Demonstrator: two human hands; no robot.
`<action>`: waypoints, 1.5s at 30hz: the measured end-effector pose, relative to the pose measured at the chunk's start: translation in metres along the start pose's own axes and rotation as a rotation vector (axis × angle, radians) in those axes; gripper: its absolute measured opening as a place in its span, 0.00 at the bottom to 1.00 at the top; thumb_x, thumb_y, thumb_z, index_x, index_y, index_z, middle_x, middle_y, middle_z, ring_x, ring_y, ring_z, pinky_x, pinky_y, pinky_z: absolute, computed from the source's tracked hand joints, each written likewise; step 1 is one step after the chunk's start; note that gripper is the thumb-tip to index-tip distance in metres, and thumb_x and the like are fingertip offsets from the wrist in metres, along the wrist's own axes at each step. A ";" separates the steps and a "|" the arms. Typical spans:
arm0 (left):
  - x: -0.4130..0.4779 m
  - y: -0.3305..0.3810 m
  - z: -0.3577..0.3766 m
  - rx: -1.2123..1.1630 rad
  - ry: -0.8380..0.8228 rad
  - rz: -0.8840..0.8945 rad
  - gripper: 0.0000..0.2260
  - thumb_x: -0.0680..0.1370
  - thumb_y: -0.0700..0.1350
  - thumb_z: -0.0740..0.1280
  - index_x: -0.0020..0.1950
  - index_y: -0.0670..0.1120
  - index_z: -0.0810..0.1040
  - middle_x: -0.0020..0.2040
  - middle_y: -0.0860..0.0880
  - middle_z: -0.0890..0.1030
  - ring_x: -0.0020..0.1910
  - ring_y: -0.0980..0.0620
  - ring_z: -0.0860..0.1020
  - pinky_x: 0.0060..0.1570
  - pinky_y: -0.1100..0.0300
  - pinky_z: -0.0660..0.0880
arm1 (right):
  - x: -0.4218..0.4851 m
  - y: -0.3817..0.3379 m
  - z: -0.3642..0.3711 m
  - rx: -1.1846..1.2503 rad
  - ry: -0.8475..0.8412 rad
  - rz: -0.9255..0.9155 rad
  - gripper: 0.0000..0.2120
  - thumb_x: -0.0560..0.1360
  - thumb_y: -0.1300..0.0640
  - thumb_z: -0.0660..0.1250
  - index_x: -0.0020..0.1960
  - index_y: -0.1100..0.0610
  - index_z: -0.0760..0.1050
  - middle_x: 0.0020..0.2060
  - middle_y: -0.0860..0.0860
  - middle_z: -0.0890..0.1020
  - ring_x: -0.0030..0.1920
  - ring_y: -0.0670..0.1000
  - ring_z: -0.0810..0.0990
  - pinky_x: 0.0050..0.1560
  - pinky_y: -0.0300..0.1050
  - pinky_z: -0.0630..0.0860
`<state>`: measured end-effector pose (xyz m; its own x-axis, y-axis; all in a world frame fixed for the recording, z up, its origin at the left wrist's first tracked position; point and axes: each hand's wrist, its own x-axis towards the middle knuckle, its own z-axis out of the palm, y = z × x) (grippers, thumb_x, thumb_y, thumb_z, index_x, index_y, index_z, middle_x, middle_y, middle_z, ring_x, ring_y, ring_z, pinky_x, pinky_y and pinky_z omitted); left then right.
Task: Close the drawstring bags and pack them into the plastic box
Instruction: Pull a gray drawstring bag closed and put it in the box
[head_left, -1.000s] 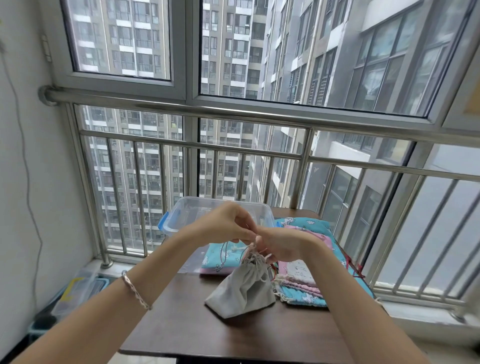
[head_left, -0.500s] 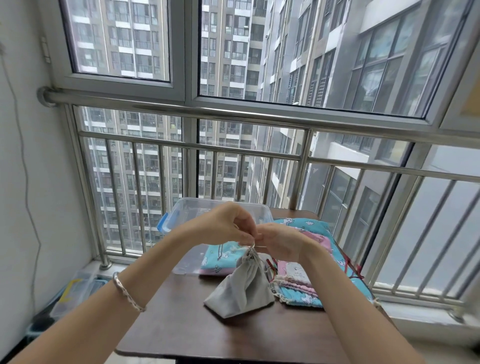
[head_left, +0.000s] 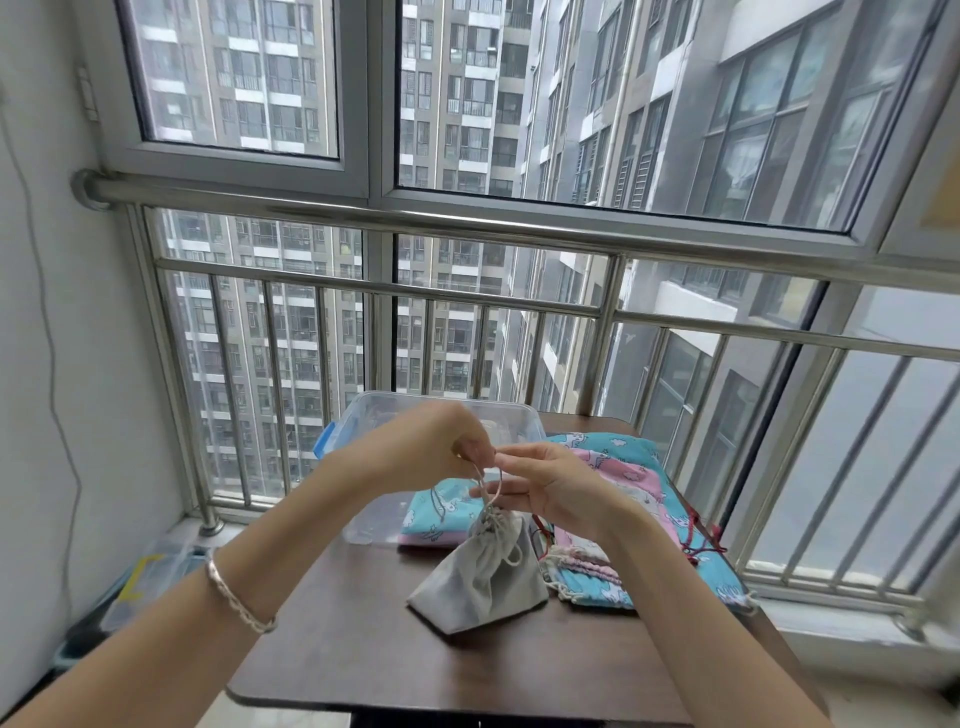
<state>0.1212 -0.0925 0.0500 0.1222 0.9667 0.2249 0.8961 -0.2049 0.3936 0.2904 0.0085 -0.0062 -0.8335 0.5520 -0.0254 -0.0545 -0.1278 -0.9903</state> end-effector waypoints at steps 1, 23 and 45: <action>-0.001 0.001 0.001 0.066 0.029 0.005 0.06 0.74 0.42 0.72 0.49 0.51 0.85 0.44 0.56 0.85 0.41 0.61 0.82 0.46 0.62 0.79 | -0.001 -0.001 0.002 0.005 -0.001 0.007 0.12 0.76 0.60 0.66 0.58 0.63 0.80 0.56 0.59 0.83 0.51 0.58 0.84 0.56 0.47 0.80; -0.016 0.012 0.049 -0.510 0.435 -0.283 0.05 0.70 0.40 0.71 0.41 0.48 0.85 0.35 0.53 0.85 0.38 0.58 0.83 0.45 0.57 0.81 | 0.001 -0.001 0.009 -0.212 0.173 0.065 0.06 0.72 0.69 0.71 0.47 0.61 0.83 0.41 0.57 0.83 0.39 0.49 0.80 0.45 0.39 0.79; -0.007 -0.011 0.048 -0.664 0.210 -0.335 0.16 0.70 0.39 0.76 0.55 0.42 0.77 0.36 0.41 0.84 0.29 0.54 0.80 0.31 0.65 0.76 | -0.005 0.001 0.010 -0.539 0.243 -0.183 0.15 0.68 0.69 0.74 0.53 0.57 0.81 0.43 0.54 0.82 0.40 0.48 0.82 0.47 0.42 0.79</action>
<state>0.1307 -0.0897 0.0011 -0.2535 0.9575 0.1378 0.4188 -0.0198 0.9079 0.2891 -0.0023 -0.0053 -0.6841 0.7057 0.1842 0.1533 0.3859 -0.9097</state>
